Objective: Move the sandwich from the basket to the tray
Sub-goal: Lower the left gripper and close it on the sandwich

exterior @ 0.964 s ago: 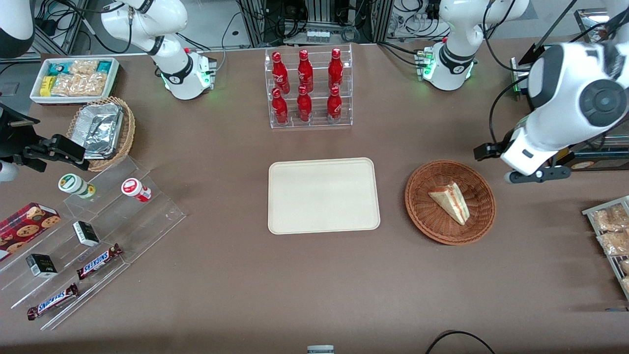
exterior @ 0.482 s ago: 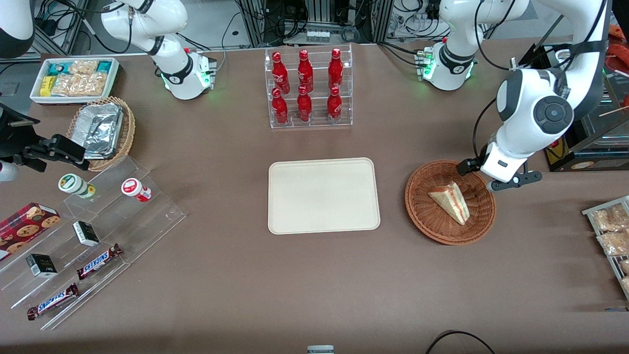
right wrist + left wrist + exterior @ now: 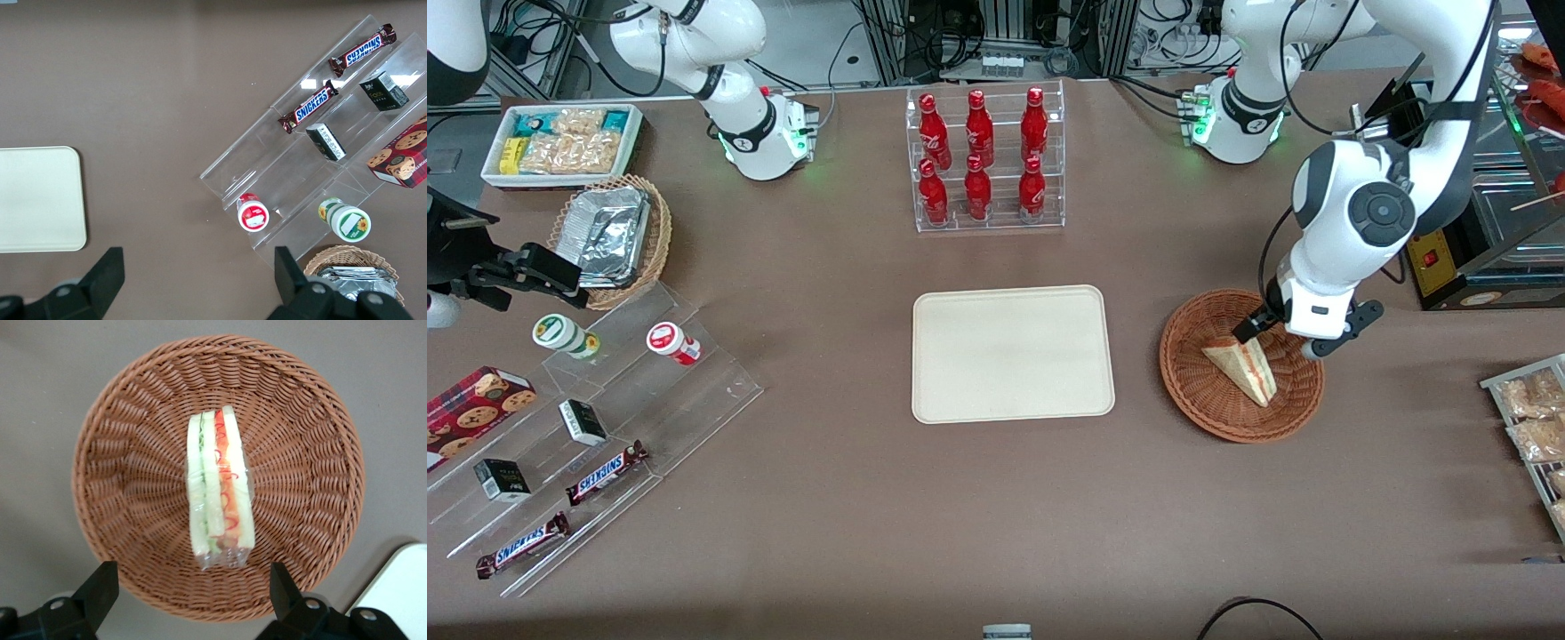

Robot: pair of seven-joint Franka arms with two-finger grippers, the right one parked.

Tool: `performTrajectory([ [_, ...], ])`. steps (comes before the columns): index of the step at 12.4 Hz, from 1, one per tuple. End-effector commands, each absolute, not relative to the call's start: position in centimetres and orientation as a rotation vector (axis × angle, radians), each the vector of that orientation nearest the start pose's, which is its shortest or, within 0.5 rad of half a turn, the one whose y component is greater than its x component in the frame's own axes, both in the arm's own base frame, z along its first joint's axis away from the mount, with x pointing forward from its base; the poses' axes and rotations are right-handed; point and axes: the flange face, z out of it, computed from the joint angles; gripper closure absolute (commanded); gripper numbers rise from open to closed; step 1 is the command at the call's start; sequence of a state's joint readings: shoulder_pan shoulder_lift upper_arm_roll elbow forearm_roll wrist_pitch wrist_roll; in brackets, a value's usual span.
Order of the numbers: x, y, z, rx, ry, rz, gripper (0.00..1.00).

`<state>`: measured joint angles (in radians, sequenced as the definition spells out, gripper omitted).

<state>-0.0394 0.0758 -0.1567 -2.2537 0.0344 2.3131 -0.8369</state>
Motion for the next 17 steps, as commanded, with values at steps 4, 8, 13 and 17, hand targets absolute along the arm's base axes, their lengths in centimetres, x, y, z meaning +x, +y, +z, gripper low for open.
performTrajectory([
  [4,53.2,-10.6,28.7,-2.925,-1.230,-0.044,0.00],
  [8,53.3,-10.5,26.6,-2.917,-1.238,-0.011,0.00],
  [13,53.1,-10.5,26.1,-2.912,-1.201,0.024,0.83],
  [17,55.6,-10.9,31.5,-2.886,-1.030,0.183,0.89],
])
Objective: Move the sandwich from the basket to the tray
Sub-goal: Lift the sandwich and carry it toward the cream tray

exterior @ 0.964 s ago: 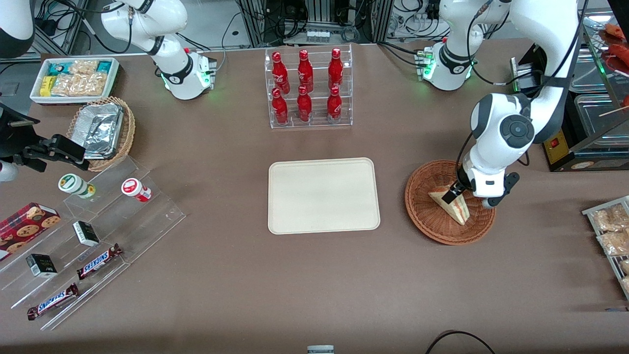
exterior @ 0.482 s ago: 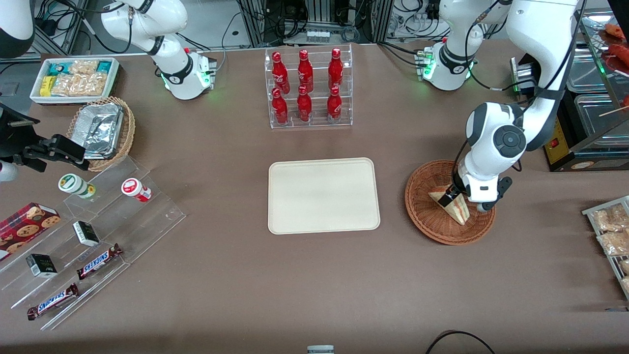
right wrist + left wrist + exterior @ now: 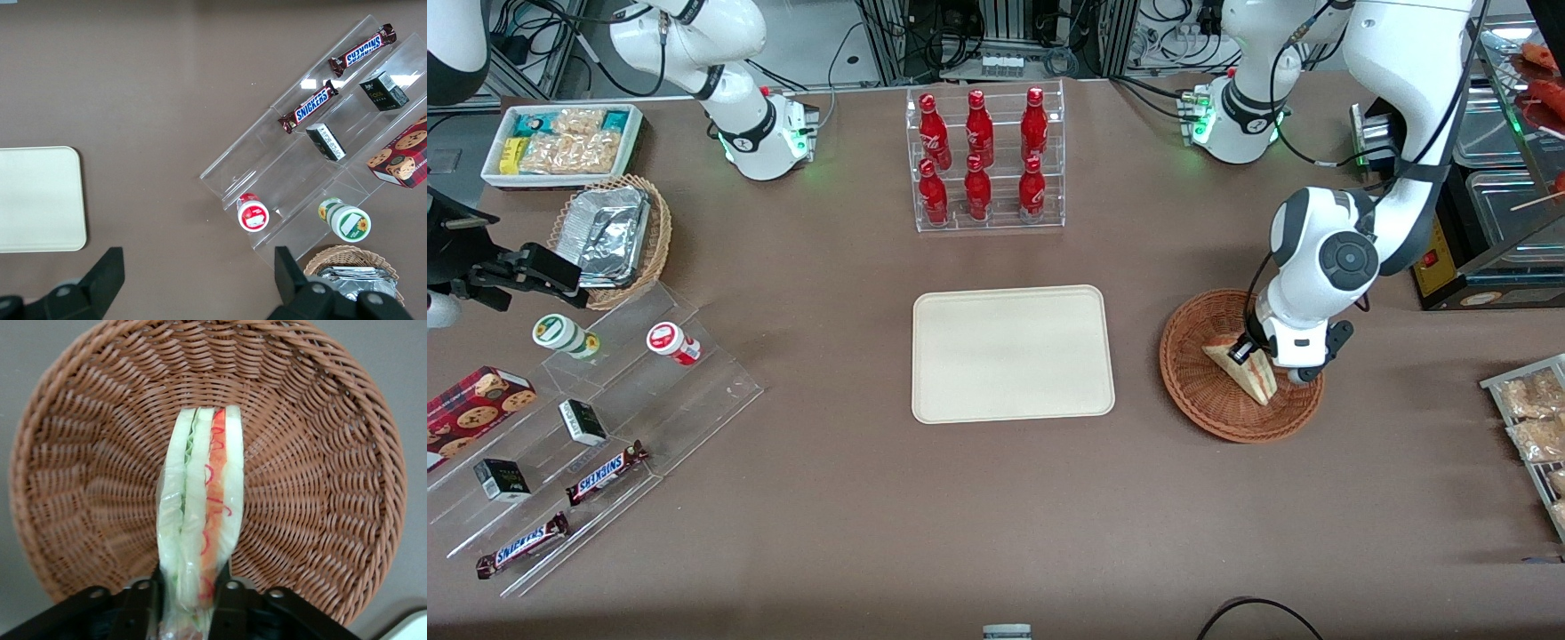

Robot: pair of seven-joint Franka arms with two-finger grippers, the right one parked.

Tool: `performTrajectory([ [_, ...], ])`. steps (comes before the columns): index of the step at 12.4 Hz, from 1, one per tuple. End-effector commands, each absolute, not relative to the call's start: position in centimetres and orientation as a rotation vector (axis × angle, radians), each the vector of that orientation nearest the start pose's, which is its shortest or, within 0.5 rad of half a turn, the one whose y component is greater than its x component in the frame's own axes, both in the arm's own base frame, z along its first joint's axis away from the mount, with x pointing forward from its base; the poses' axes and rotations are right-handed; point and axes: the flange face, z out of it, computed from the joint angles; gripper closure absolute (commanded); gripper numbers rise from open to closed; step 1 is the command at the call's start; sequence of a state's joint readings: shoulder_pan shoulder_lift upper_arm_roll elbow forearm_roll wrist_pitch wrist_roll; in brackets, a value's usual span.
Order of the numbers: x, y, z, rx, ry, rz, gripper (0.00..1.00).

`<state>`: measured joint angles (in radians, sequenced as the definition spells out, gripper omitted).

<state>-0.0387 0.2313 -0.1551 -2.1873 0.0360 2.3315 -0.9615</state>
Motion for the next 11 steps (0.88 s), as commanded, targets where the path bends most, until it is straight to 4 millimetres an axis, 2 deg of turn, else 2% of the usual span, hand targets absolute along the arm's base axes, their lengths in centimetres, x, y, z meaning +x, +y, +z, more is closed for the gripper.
performTrajectory([
  [1,56.2,-11.9,33.6,-2.869,-0.979,0.256,0.89],
  [3,57.1,-13.5,36.0,-2.873,-0.940,0.268,0.89],
  [5,56.6,-16.0,36.5,-2.903,-0.848,0.258,0.89],
  [7,55.5,-19.5,36.3,-2.963,-0.619,0.270,0.89],
  [8,55.2,-21.8,36.0,-2.980,-0.540,0.266,0.89],
  [11,55.4,-27.5,35.1,-3.013,-0.434,0.269,0.89],
])
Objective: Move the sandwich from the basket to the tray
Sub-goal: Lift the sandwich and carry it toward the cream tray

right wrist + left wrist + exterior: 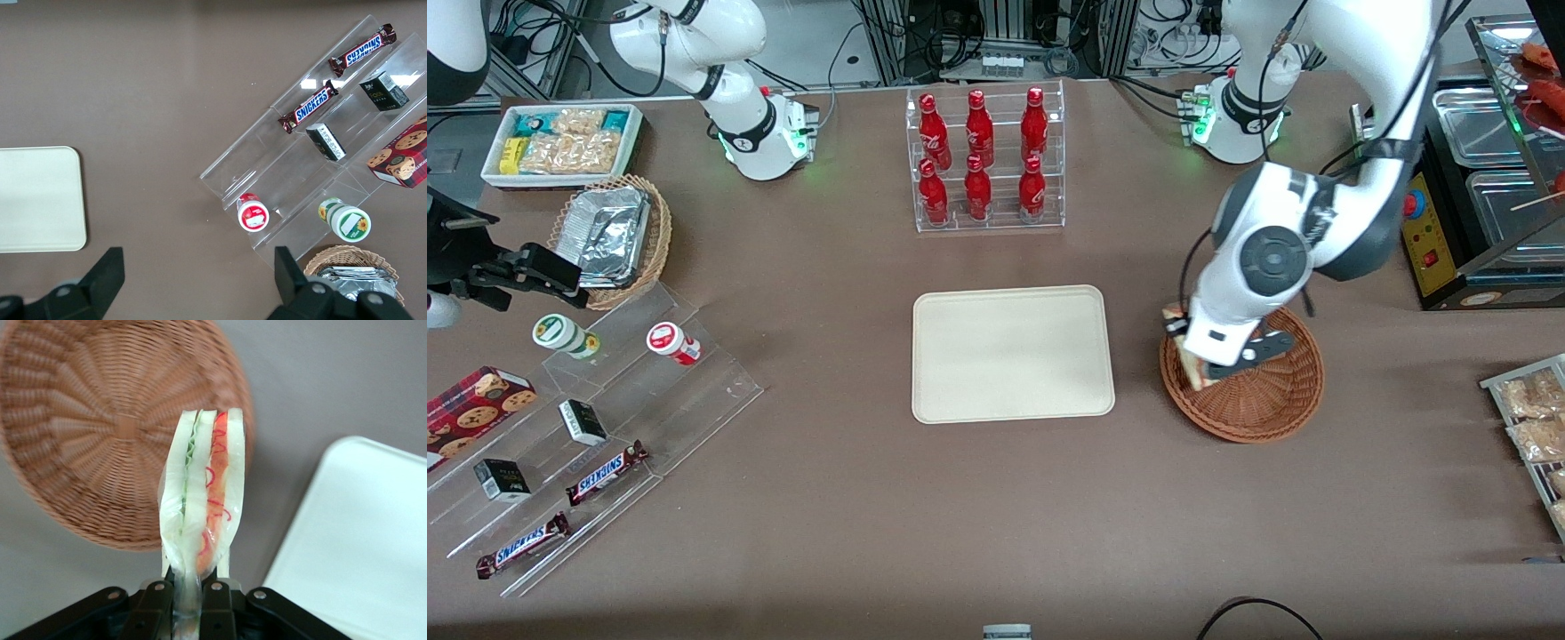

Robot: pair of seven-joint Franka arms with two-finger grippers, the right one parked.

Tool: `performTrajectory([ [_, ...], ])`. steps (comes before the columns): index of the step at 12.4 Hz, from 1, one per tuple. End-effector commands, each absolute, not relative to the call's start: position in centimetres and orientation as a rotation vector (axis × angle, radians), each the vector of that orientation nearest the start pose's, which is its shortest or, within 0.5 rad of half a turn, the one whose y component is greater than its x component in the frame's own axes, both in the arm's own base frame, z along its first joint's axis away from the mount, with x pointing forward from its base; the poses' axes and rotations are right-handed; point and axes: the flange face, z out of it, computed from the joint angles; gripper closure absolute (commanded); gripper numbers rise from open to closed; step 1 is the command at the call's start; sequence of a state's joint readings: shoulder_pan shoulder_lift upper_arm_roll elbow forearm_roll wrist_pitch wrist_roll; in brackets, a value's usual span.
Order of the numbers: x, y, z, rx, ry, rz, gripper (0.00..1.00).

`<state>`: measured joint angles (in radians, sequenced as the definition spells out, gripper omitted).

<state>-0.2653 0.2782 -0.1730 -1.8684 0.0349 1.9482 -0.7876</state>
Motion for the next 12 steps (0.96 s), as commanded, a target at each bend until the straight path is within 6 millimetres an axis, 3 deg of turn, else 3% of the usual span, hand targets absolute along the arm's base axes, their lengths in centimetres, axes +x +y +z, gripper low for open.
performTrajectory([
  [1,55.3,-29.6,34.6,-3.021,-0.404,0.272,0.89],
  [4,54.6,-36.7,33.5,-3.078,-0.347,0.303,0.89],
  [8,53.0,-43.7,31.1,-3.085,-0.333,0.301,0.91],
  [12,51.5,-49.4,29.3,-3.147,-0.414,0.194,0.91],
])
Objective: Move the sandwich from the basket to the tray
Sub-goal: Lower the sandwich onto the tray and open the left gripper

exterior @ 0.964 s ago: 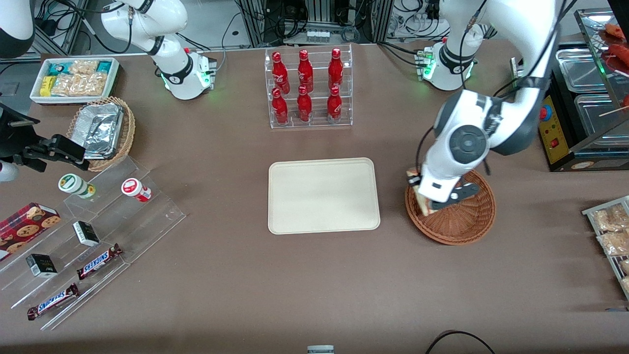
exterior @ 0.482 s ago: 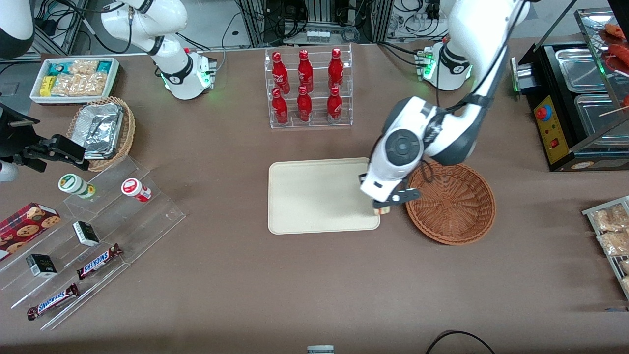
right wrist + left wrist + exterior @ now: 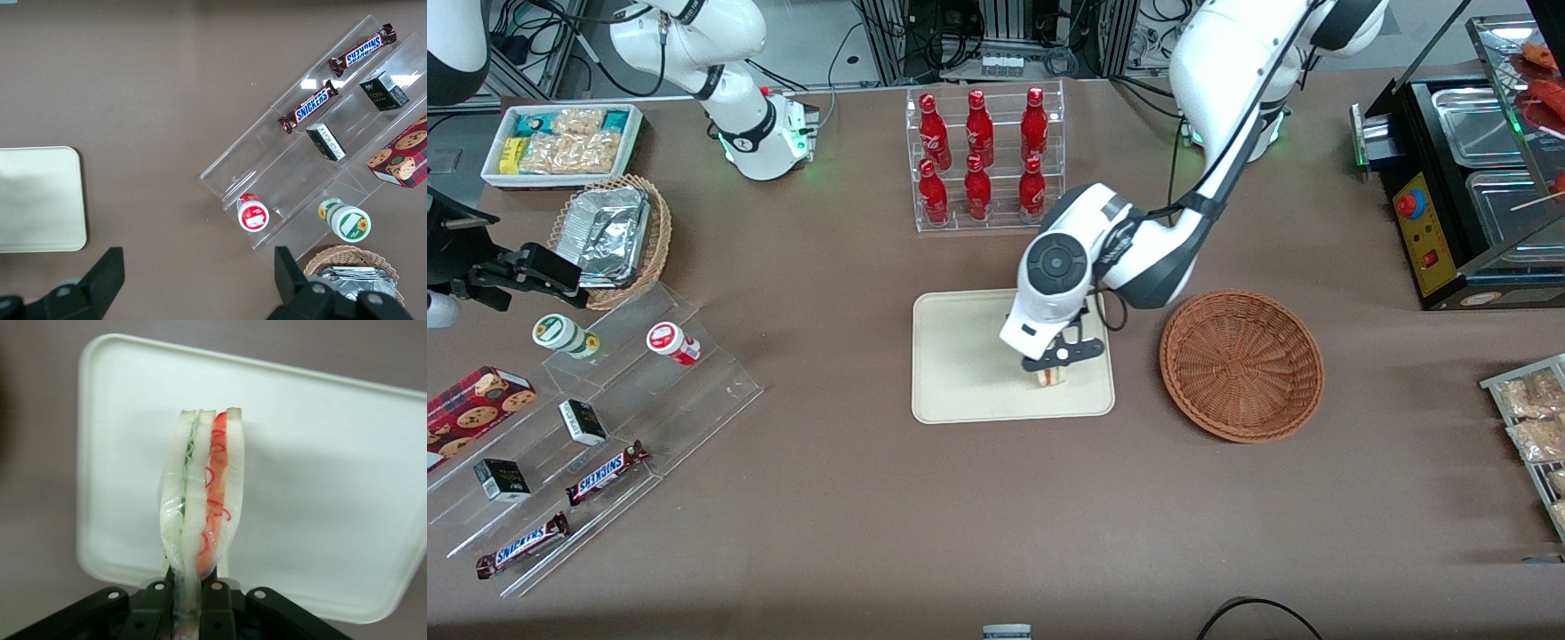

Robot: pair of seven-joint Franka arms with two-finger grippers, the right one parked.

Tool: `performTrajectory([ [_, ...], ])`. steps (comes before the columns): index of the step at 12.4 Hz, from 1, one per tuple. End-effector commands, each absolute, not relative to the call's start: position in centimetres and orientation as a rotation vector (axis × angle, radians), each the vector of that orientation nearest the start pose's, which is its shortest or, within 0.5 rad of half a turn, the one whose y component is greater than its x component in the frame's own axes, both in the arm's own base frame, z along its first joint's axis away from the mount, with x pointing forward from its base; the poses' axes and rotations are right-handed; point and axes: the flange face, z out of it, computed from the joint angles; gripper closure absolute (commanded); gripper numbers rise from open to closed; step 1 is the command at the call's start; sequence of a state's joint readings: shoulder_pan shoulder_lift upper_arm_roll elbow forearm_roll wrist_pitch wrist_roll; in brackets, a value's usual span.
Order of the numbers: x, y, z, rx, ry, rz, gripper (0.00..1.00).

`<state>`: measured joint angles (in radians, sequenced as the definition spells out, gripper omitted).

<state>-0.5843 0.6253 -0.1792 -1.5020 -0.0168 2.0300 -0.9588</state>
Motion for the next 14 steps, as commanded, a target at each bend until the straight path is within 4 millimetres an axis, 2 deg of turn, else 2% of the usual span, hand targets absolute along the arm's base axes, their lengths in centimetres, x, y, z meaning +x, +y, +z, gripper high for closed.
performTrajectory([
  [1,50.7,-50.5,28.4,-3.150,-0.415,0.186,0.91],
  [3,50.1,-51.7,27.6,-3.154,-0.435,0.137,0.91],
  [4,49.9,-51.9,26.7,-3.134,-0.435,0.110,0.91],
  [7,49.5,-52.1,25.8,-3.107,-0.430,0.076,0.90],
  [8,49.4,-52.1,25.7,-3.107,-0.421,0.076,0.83],
  [9,49.4,-52.1,25.5,-3.105,-0.428,0.083,0.46],
  [10,49.4,-52.1,25.3,-3.103,-0.428,0.086,0.00],
  [12,49.4,-52.0,25.7,-3.110,-0.402,0.081,0.00],
  [14,49.6,-52.1,27.4,-3.122,-0.380,0.063,0.00],
])
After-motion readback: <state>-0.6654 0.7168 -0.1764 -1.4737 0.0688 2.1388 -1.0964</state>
